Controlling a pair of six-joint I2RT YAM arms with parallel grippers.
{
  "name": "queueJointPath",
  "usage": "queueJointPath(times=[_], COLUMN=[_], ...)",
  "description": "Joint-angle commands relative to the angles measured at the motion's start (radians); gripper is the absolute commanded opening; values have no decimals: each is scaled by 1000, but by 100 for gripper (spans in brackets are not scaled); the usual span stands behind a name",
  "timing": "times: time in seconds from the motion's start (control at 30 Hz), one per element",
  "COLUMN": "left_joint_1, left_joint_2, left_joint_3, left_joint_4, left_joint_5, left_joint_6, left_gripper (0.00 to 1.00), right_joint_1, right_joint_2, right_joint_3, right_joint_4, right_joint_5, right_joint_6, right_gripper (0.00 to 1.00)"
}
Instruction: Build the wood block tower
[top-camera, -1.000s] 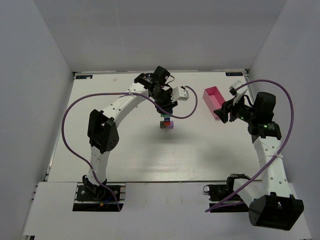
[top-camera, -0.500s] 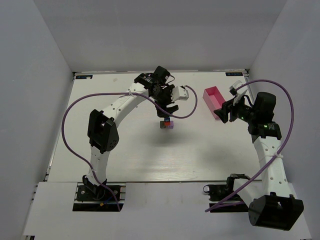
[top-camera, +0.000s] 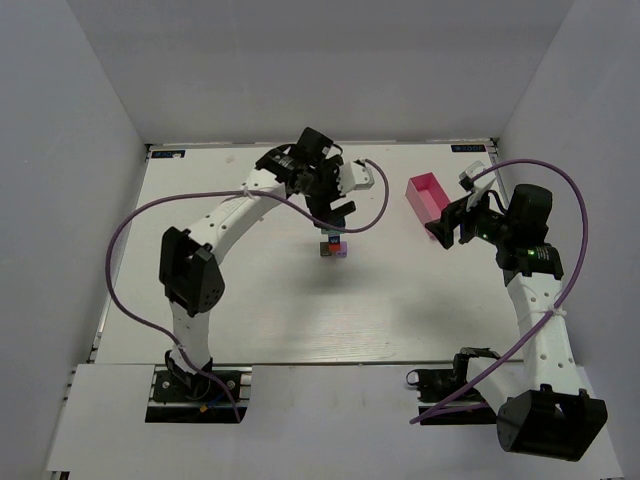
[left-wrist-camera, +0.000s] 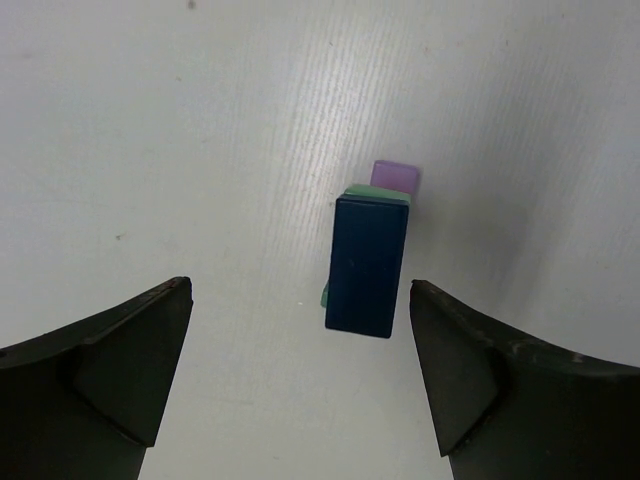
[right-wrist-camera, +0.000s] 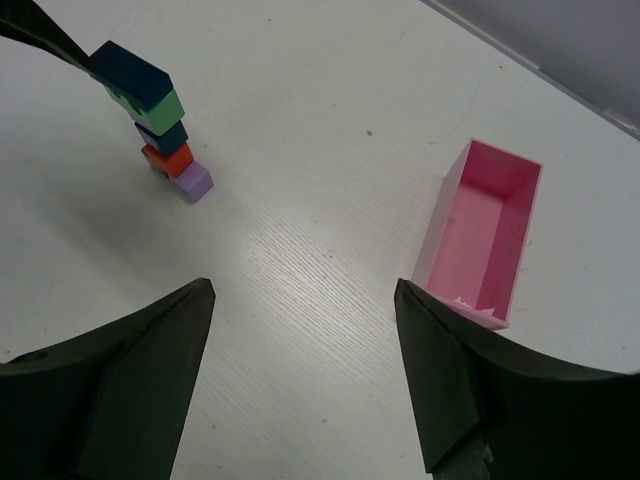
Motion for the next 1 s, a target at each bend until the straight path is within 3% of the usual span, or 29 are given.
queueJointPath(times=[0.0,0.1,0.3,0.57,0.77,0.97], left_joint_1=[6,6,6,6,6,6], left_joint_2=[-186,-270,-540,-926,-1163,-1235], left_joint_3=[-48,-127,-354,-813,-1051,-1105], left_joint_4=[130,217,422,564,677,713], left_joint_5=[-7,-7,17,-230,-365,-386], left_joint_6=[-50,-106,-279,-599,-646,-668], left_gripper=[100,100,100,100,100,100], right_joint_1=[-9,-6,-6,-1,-1,-1], right_joint_2=[3,6,18,-57,-132,-168], right_joint_3=[-2,-6,-11,-87,-114,-134], right_joint_4=[-1,-5,9,101,95,88], right_joint_5=[-3,5,26,126,85,80], right_joint_6=[-2,-14,4,90,107,125], right_gripper=[80,90,90,90,90,90])
